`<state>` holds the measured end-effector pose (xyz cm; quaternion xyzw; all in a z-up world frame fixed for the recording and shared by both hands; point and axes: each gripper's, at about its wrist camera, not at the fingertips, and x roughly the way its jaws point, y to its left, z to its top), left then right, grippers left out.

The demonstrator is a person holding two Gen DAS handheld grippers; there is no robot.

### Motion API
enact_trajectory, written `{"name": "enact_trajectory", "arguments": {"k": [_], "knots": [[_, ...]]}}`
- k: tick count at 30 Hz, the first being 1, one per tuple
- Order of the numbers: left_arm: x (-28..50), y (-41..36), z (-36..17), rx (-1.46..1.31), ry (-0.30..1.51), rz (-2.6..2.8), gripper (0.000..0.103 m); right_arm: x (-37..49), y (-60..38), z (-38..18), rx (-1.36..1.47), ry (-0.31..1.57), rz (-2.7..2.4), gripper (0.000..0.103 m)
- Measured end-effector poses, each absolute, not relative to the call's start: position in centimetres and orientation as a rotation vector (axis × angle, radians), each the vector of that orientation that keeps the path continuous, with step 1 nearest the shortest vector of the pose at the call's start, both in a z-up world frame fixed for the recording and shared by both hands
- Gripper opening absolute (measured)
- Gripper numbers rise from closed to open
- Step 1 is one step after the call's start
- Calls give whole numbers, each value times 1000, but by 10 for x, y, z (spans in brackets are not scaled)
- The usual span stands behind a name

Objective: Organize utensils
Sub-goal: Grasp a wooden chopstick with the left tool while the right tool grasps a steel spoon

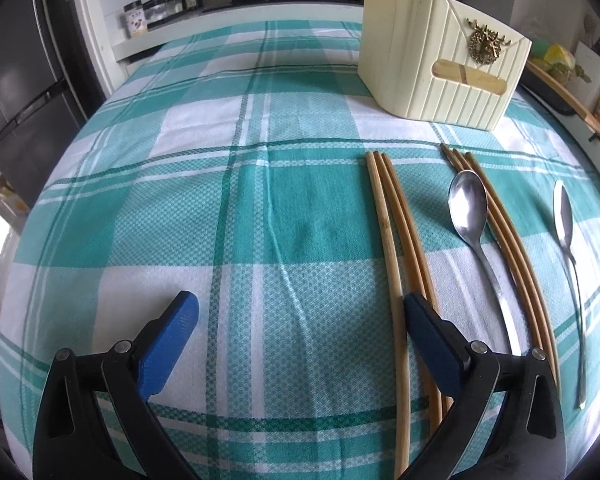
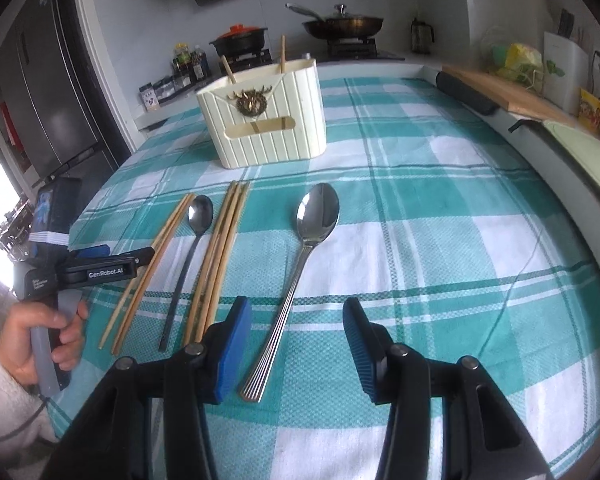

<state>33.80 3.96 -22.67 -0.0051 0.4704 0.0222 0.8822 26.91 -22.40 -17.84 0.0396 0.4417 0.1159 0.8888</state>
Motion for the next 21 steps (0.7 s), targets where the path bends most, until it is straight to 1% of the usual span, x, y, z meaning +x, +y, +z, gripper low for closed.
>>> {"name": "enact_trajectory", "arguments": {"k": [2,5,7,9,11,12,13,21], "knots": [[336,40,-227,-12,978,49,102,285,-213,-187,65,944,236,48],[333,42,-227,-14,977,53,103,300,-190,-202,-33,974,220,48],[332,43,-227,-16,978,54,103,303,-183,-211,-88,983,185,46],[330,43,-227,-15,978,52,103,300,-181,-214,-114,955,145,38],[330,44,-227,-15,975,49,103,299,-183,-214,-135,938,123,21],[330,44,-227,-16,975,48,103,299,-185,-213,-134,937,119,17],[330,44,-227,-15,976,49,103,300,-187,-213,-140,938,110,10],[327,49,-225,2,1021,20,103,287,-217,-211,-148,966,44,10]]}}
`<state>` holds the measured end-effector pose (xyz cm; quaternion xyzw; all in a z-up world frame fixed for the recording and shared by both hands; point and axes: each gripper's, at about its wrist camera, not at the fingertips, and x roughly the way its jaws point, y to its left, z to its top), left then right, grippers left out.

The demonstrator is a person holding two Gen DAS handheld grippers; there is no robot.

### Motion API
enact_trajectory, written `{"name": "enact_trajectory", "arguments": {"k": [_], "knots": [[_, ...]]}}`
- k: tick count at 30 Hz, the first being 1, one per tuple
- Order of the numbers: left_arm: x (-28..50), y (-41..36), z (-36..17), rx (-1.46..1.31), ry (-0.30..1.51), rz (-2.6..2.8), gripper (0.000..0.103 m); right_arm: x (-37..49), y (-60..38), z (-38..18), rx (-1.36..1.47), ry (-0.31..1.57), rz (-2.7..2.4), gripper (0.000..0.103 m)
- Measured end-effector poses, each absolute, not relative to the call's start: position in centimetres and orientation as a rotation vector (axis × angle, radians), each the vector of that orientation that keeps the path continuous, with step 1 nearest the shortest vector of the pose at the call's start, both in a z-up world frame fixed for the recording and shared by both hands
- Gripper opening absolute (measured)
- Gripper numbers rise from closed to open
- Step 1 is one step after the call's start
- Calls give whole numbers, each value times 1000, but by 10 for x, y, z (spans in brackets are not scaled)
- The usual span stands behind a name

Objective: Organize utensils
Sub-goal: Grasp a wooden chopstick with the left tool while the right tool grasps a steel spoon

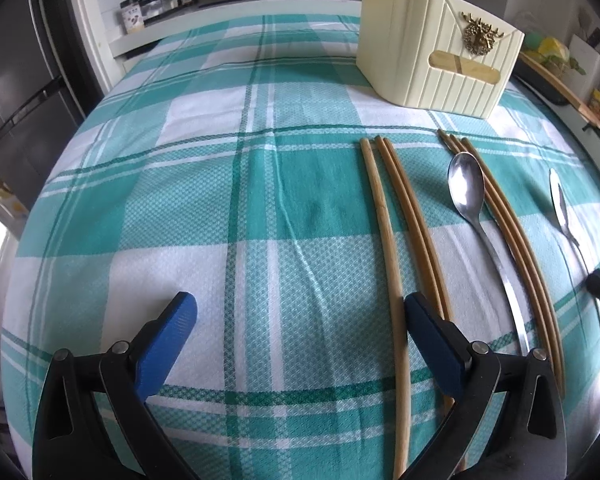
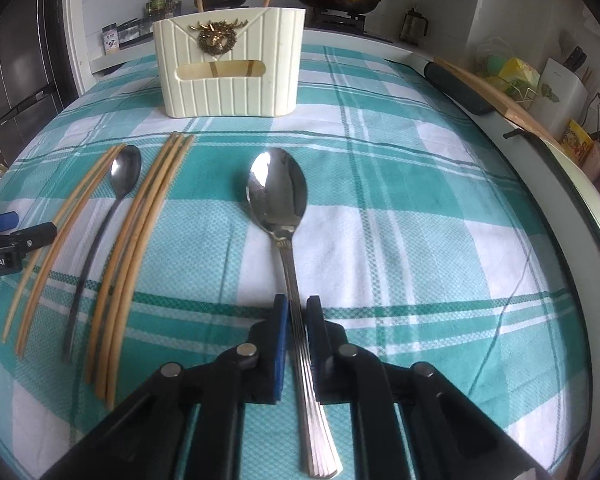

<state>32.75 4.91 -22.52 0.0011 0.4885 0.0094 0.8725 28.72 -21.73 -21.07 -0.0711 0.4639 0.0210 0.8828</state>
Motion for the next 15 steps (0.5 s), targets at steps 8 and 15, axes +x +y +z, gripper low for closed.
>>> {"name": "enact_trajectory", "arguments": {"k": [8,15], "knots": [[340,58,-224,44,1074,-47,103,284,-230,-207,-160,992,105,57],[361,49,-224,94,1098,-113,101,299,-225,-207,-204,1005,206,57]]}}
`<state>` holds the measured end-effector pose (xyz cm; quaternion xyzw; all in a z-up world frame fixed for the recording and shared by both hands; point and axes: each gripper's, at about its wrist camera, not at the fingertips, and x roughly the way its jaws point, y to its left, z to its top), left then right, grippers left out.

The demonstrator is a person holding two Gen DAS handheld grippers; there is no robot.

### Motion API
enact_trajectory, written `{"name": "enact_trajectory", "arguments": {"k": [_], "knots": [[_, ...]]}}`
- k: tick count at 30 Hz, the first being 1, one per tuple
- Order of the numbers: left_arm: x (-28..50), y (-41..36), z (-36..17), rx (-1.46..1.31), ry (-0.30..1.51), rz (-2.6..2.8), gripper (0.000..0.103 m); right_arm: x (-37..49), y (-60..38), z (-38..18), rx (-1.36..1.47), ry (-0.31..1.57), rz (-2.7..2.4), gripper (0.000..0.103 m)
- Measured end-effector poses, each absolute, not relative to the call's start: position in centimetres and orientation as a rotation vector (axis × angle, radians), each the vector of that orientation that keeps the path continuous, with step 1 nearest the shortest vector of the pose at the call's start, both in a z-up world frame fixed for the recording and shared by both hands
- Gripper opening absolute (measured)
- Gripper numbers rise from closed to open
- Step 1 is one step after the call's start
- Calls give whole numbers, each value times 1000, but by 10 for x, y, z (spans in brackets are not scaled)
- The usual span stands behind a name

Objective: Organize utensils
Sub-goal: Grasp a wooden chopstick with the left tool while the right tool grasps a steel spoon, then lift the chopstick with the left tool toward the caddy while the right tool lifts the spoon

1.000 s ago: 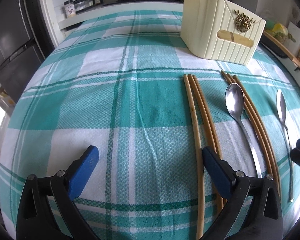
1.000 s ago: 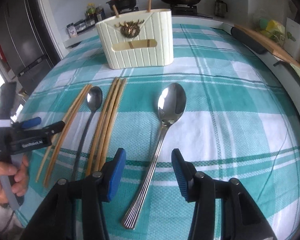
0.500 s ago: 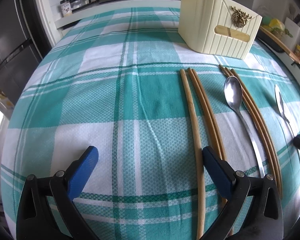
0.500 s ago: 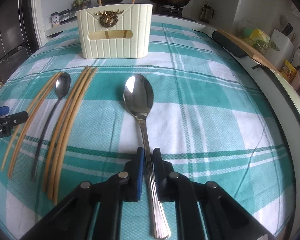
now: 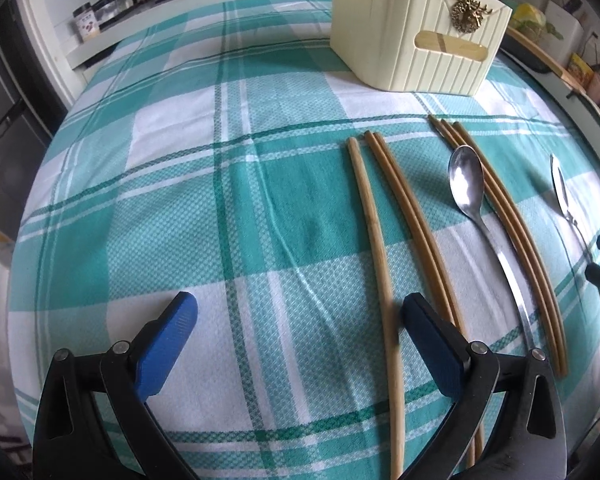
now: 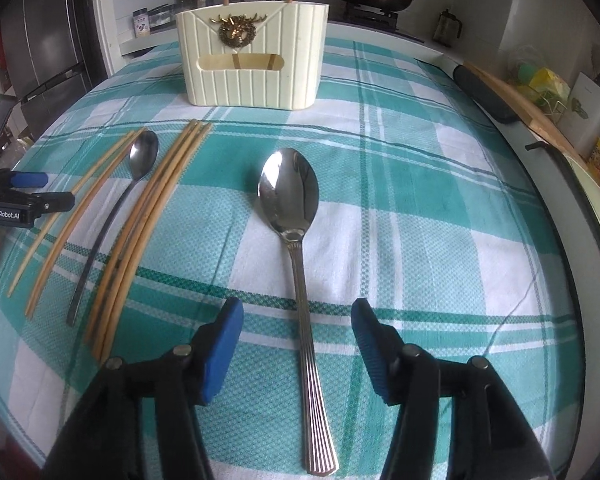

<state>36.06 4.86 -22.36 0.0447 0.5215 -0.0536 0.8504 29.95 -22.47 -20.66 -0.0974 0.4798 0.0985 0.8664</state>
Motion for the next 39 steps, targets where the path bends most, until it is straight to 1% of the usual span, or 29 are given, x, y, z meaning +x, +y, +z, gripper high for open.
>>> {"name": "enact_trajectory", "arguments": {"k": [4,10,12,13,14,15,16,17,18,19,20,23,26,35,39], "knots": [[375,39,-222,116,1098,-144,97,317,-228,-211,-226,1005,229,57],[400,32,-220,123,1118,-154,90,347,-227,-214,-174,985,283,58],[407,29,-220,128,1121,-163,87,356,-221,-215,-176,972,298,59],[410,27,-219,128,1124,-168,83,361,-218,-217,-180,970,305,59],[413,26,-218,125,1127,-175,76,365,-214,-217,-181,963,310,60],[414,23,-217,130,1127,-177,72,369,-213,-217,-183,959,310,60],[415,20,-216,137,1124,-184,61,373,-211,-217,-184,953,307,60],[414,17,-215,142,1118,-196,44,375,-211,-217,-183,952,303,58],[413,14,-214,148,1110,-206,34,375,-211,-217,-175,947,299,54],[411,10,-213,157,1102,-214,12,375,-212,-216,-164,941,300,42],[409,7,-213,165,1093,-220,7,376,-213,-216,-156,944,301,42],[404,7,-212,173,1061,-199,5,374,-222,-211,-105,930,301,42],[394,13,-198,140,1008,-186,5,364,-230,-196,-63,891,304,42],[347,39,-114,0,790,-188,5,317,-236,-129,-30,731,327,42],[328,49,-86,-51,722,-200,5,295,-236,-106,-32,679,340,42]]}}
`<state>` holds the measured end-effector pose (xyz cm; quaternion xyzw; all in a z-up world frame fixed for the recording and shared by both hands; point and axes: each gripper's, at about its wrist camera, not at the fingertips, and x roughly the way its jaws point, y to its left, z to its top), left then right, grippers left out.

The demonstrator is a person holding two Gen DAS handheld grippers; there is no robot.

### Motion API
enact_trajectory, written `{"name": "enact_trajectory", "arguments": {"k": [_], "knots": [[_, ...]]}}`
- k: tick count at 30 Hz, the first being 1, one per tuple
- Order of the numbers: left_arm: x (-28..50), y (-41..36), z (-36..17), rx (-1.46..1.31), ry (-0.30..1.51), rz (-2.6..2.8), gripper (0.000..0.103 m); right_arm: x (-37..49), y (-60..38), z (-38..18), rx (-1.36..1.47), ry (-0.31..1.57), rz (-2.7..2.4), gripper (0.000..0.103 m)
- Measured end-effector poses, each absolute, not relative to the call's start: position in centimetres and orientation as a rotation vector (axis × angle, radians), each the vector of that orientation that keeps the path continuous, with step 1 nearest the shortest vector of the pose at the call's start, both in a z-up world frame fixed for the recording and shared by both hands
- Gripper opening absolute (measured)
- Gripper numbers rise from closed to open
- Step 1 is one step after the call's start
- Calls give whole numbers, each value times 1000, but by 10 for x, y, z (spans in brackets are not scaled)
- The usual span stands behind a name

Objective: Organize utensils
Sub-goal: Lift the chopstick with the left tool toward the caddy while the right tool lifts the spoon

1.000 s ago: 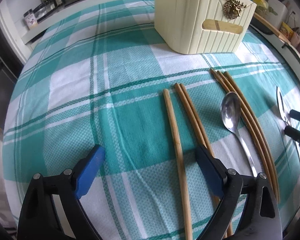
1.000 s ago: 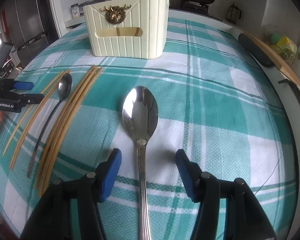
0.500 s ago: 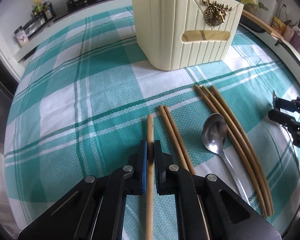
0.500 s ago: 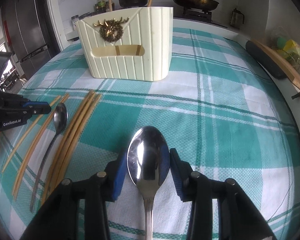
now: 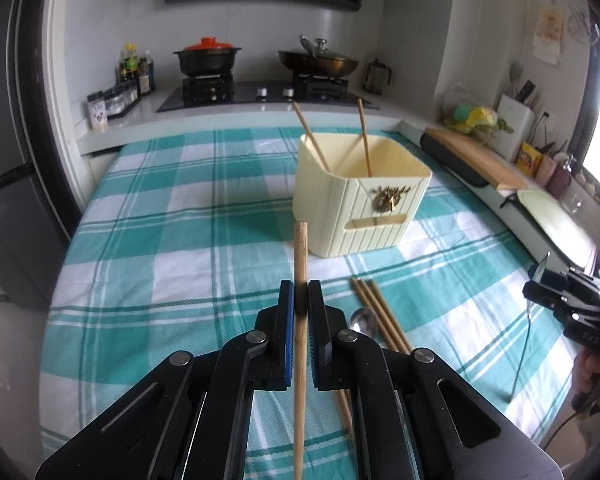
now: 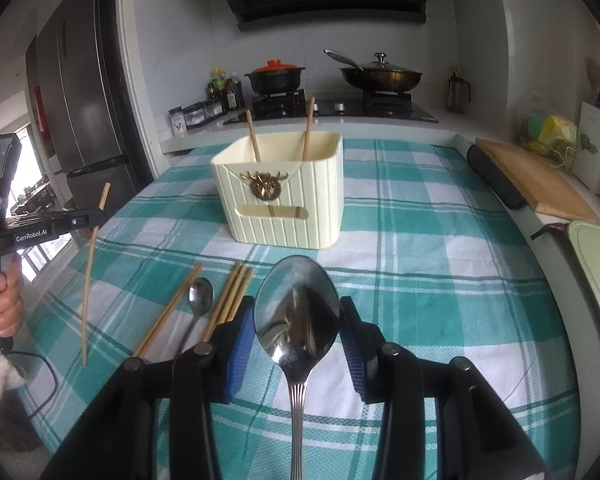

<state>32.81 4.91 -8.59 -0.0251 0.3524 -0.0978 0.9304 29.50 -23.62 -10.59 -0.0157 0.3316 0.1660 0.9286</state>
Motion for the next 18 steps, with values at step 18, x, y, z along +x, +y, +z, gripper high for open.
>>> {"name": "enact_trajectory", "arguments": {"k": [18], "knots": [[282,75,-40,-189,627,-252,5,248,-244,-51,26,549,355,42]]}}
